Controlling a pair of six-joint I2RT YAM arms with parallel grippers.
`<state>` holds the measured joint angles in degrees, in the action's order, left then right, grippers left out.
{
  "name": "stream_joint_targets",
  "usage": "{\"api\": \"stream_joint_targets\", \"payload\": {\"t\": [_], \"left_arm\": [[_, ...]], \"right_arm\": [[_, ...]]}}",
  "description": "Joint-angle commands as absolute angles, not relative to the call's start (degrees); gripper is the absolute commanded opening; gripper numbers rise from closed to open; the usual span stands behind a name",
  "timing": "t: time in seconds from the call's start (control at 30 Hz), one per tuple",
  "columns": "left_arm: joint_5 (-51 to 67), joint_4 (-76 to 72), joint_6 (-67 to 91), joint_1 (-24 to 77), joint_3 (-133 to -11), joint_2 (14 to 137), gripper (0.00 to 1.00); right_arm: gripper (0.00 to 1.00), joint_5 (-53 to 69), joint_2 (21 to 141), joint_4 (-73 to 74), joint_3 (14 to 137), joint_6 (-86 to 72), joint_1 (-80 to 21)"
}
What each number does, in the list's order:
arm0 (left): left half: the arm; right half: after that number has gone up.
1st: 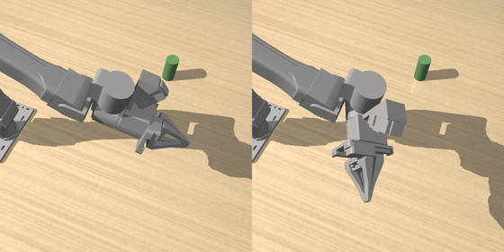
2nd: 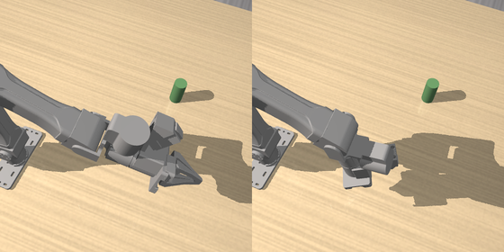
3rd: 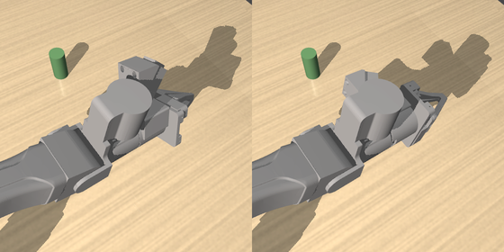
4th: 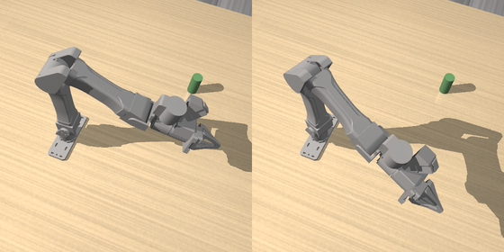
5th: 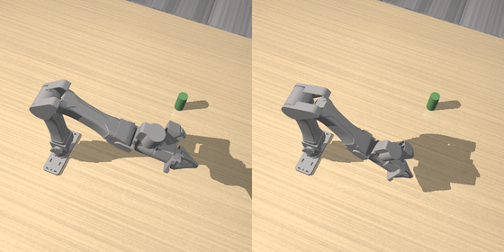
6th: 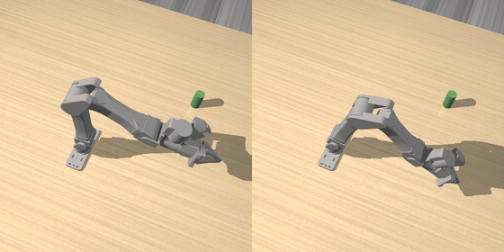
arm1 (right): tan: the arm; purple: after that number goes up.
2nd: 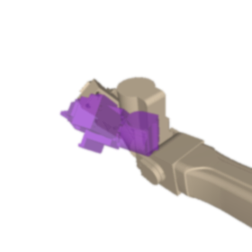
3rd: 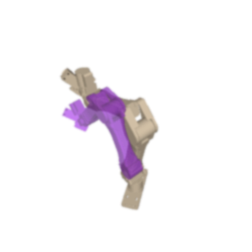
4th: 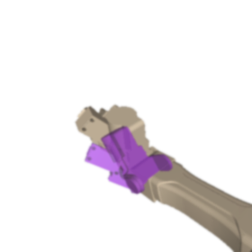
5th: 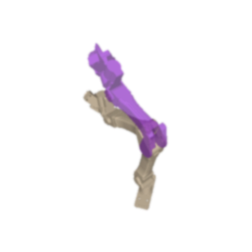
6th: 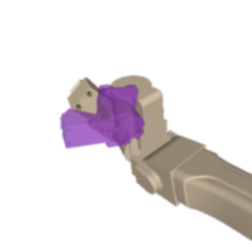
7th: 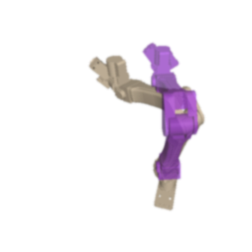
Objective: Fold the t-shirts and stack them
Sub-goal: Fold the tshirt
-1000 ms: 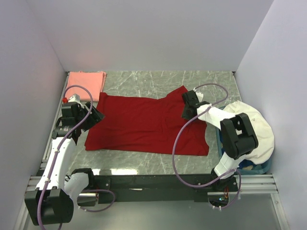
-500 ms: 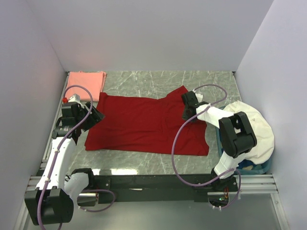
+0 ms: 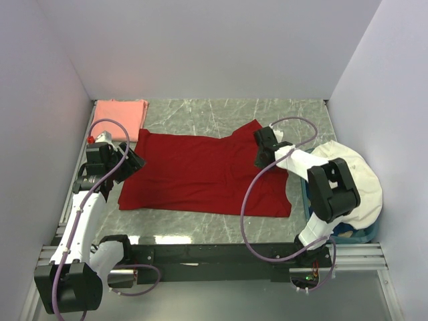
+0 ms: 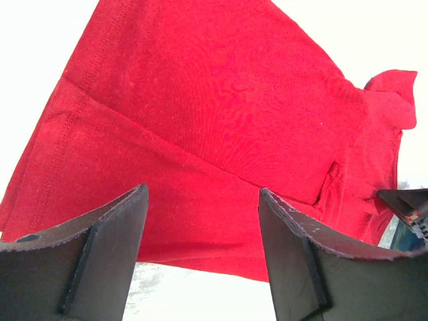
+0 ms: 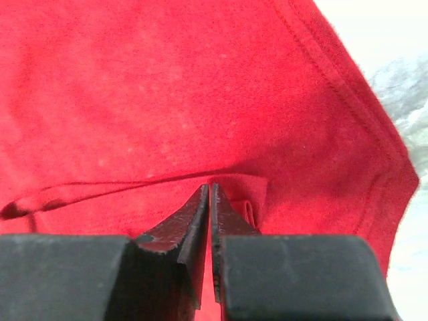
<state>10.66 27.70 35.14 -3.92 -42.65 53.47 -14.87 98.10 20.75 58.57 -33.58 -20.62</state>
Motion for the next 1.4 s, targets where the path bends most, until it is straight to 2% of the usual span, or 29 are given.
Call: {"api": "stream_joint_targets", "payload": {"t": [0.0,0.27,0.63,0.9,1.0,1.13,1.37], "left_arm": [[10.46,27.16,34.19,-3.69,-42.98,53.52,0.73],[10.37,27.07,34.28,-3.69,-42.98,53.26,0.73],[9.32,26.37,37.35,-3.69,-43.24,57.29,0.73],[4.23,18.3,49.56,-3.6,-42.71,63.88,0.67],[1.51,15.47,52.99,-3.25,-48.15,70.64,0.63],[-4.9,17.31,55.11,-1.42,-62.53,85.47,0.57],[-9.75,24.95,54.93,1.13,-85.76,107.38,0.54]], "right_arm": [[0.14,-14.94,92.56,20.22,58.71,-32.52,-21.18],[0.27,-14.33,92.28,19.86,57.57,-32.61,-23.47],[0.31,-12.66,92.37,20.74,60.38,-31.9,-23.64],[0.32,-9.51,92.89,20.04,64.41,-32.87,-22.77],[0.32,-6.86,95.44,19.95,69.51,-32.87,-21.62],[0.32,-3.44,98.34,18.99,76.01,-33.4,-19.69],[0.31,-0.36,102.3,18.37,81.47,-34.01,-16.27]]}}
